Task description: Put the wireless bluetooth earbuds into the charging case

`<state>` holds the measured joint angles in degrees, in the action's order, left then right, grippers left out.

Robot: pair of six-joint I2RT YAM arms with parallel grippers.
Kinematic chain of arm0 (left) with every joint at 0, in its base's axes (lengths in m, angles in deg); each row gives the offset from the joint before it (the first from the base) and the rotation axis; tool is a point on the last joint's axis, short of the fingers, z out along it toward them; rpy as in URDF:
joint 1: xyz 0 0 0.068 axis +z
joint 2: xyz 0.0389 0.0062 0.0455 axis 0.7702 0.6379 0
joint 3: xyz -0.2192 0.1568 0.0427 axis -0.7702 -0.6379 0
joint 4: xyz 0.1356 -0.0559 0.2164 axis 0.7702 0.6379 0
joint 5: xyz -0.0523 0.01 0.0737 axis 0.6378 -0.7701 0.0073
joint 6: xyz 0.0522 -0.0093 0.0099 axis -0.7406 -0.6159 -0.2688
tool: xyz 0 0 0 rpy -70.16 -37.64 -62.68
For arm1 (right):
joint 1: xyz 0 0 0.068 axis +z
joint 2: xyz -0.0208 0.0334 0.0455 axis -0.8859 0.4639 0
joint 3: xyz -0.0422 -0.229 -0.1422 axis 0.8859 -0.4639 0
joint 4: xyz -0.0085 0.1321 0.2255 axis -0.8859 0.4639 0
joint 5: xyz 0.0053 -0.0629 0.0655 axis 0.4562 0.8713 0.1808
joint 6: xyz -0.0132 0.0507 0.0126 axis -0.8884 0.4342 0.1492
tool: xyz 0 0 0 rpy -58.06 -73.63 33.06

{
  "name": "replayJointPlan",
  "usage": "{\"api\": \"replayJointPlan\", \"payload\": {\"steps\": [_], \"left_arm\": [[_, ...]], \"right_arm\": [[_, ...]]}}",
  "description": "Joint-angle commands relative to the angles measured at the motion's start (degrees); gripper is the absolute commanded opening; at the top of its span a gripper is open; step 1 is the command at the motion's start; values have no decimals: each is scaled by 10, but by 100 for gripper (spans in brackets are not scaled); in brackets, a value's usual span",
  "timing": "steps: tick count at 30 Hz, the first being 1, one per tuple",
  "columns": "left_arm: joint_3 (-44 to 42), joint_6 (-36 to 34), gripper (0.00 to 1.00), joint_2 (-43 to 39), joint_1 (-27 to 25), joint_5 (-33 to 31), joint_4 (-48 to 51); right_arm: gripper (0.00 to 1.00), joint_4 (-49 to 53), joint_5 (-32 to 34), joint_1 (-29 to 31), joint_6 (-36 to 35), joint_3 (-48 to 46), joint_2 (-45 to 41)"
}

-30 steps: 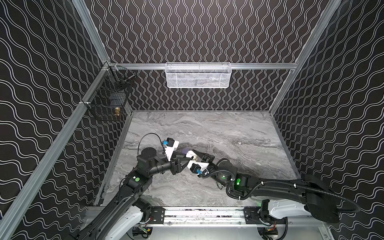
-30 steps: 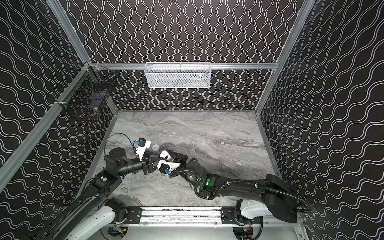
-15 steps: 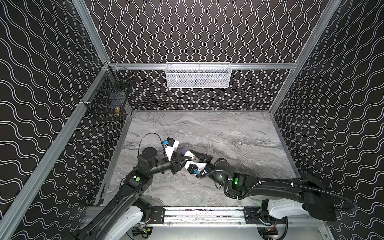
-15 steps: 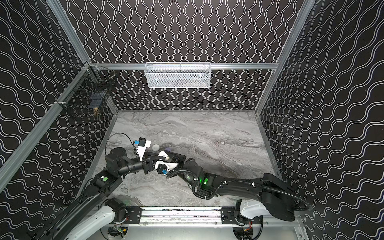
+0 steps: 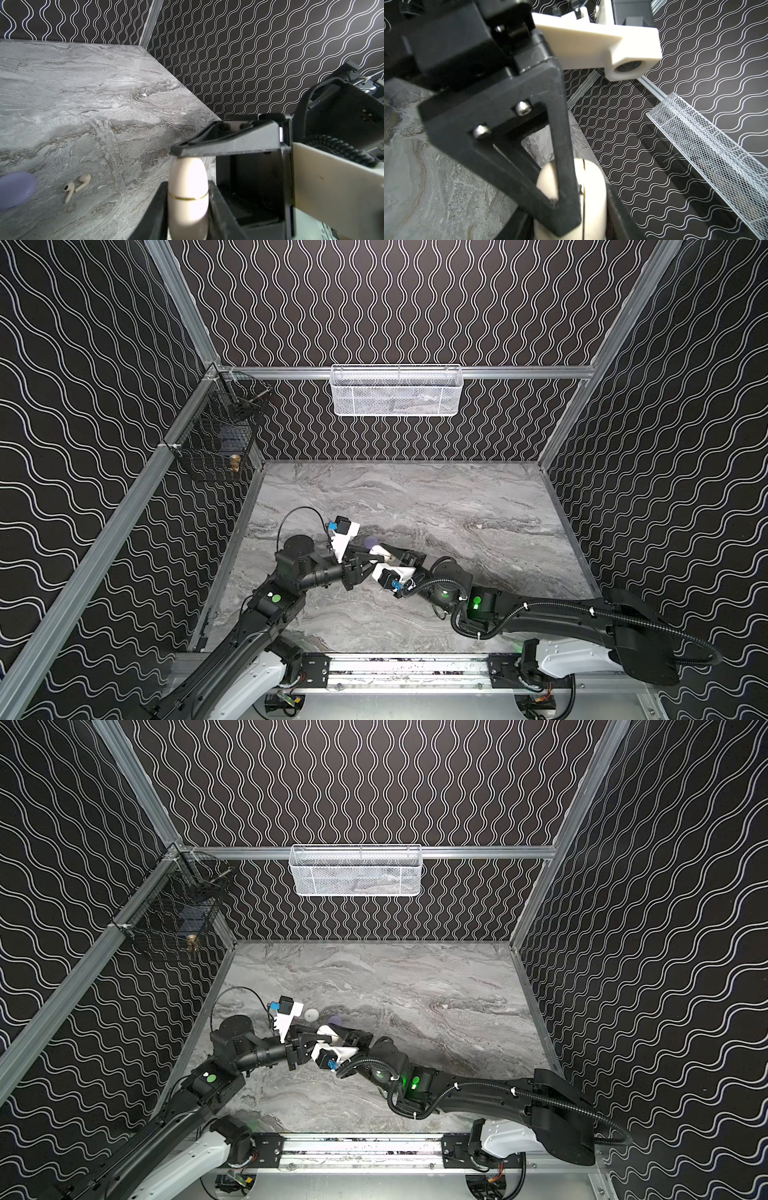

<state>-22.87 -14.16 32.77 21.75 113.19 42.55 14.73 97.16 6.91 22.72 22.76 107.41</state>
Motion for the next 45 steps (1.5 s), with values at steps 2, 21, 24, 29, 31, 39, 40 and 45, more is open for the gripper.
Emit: {"api": "replayJointPlan", "payload": {"steps": [2, 21, 24, 29, 31, 39, 40, 45], "left_arm": [[-2, -1, 27, -1, -2, 23, -24], [-103, -207, 0, -107, -3, -67, -177], [-125, -247, 0, -118, -2, -7, -263], [-100, -216, 0, -34, -3, -22, -348], [-96, -200, 0, 20, -3, -17, -378], [-209, -225, 0, 119, -4, 57, -631], [-202, -222, 0, 131, -7, 70, -632], [-221, -204, 0, 179, -10, 95, -732]], "right_arm": [[18, -28, -7, 1, 8, 6, 2], [68, -60, -86, -6, 96, -113, -166], [64, -71, -101, -19, 121, -137, -205], [57, -67, -83, -25, 141, -139, -210], [55, -74, -75, -26, 145, -135, -202], [52, -56, -89, -29, 161, -100, -163], [52, -60, -86, -29, 160, -99, -159], [50, -53, -78, -30, 156, -96, -146]]}}
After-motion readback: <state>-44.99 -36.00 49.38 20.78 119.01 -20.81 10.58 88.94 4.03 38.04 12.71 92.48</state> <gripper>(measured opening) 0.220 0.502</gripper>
